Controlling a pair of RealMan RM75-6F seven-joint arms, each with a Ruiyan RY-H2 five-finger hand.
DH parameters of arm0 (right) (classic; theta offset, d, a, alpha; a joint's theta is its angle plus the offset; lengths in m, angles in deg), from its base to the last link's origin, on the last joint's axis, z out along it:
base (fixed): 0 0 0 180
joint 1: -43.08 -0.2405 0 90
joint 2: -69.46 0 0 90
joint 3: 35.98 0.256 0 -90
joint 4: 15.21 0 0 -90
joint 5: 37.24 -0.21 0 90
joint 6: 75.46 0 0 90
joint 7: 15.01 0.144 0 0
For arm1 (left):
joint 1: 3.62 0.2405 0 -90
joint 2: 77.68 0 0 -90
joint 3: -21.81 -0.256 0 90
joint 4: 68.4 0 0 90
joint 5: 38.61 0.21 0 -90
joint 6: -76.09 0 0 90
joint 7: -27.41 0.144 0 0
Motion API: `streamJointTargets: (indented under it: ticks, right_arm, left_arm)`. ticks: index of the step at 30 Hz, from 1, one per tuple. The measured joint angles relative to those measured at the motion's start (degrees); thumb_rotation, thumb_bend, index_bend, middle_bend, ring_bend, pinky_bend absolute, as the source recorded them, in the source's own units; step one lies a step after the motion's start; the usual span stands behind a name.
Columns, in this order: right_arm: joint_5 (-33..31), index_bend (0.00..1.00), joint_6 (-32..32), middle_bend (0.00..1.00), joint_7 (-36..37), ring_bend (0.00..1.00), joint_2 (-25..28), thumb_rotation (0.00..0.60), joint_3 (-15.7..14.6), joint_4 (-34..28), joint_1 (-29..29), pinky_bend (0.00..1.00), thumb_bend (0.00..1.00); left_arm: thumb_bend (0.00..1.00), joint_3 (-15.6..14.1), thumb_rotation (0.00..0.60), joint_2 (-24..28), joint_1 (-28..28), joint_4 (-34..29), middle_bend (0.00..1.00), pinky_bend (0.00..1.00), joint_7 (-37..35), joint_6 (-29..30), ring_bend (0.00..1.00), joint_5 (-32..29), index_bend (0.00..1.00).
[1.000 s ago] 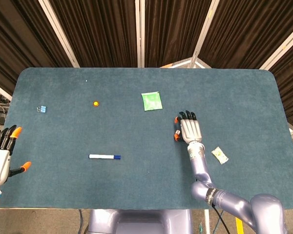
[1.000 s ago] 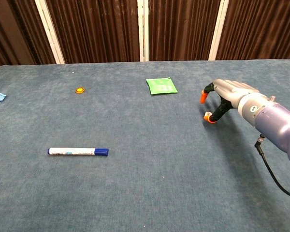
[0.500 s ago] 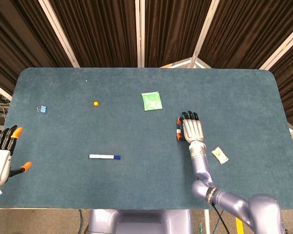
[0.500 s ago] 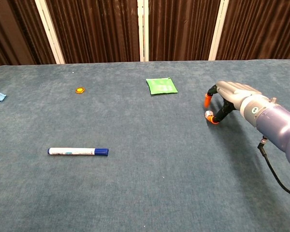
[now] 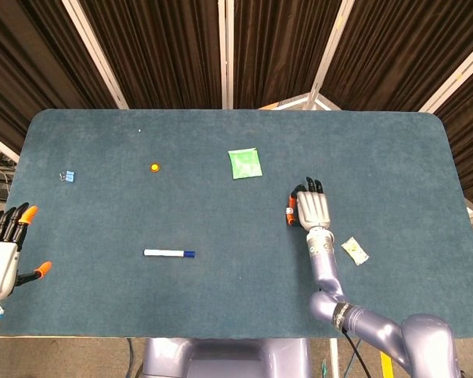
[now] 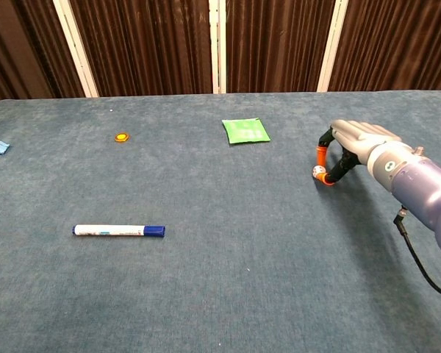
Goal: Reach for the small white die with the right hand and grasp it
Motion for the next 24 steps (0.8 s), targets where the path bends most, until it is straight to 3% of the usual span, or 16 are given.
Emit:
streamJointTargets:
  ticks: [9, 18, 20, 24]
  right_arm:
    - [3.05, 0.59, 3.95, 0.27, 0.08, 0.00, 3.27, 0.600, -0.40, -7.09, 1.27, 0.00, 0.32]
    - [6.50, 0.55, 10.51, 0.23, -2.34, 0.00, 12.16, 0.600, -1.50, -24.96, 5.07, 0.00, 0.32]
    - [6.93, 0.52, 11.98, 0.21, -3.32, 0.00, 14.63, 0.600, -1.98, -29.57, 6.28, 0.00, 0.31]
    - [7.48, 0.35, 14.52, 0.12, -5.41, 0.00, 18.97, 0.600, -3.22, -36.89, 8.60, 0.00, 0.25]
  left_arm:
    - [0.00, 0.12, 0.600, -0.02, -0.03, 0.08, 0.00, 0.00, -0.09, 0.07, 0.00, -0.21, 0.00]
    - [0.00, -0.23, 0.600, -0.19, 0.17, -0.33, 0.00, 0.00, 1.33, 0.89, 0.00, 0.68, 0.00]
    - [0.00, -0.32, 0.600, -0.21, 0.28, -0.53, 0.00, 0.00, 1.63, 1.09, 0.00, 0.84, 0.00]
    - [0.00, -0.42, 0.600, -0.18, 0.44, -0.95, 0.00, 0.00, 2.01, 1.48, 0.00, 1.06, 0.00]
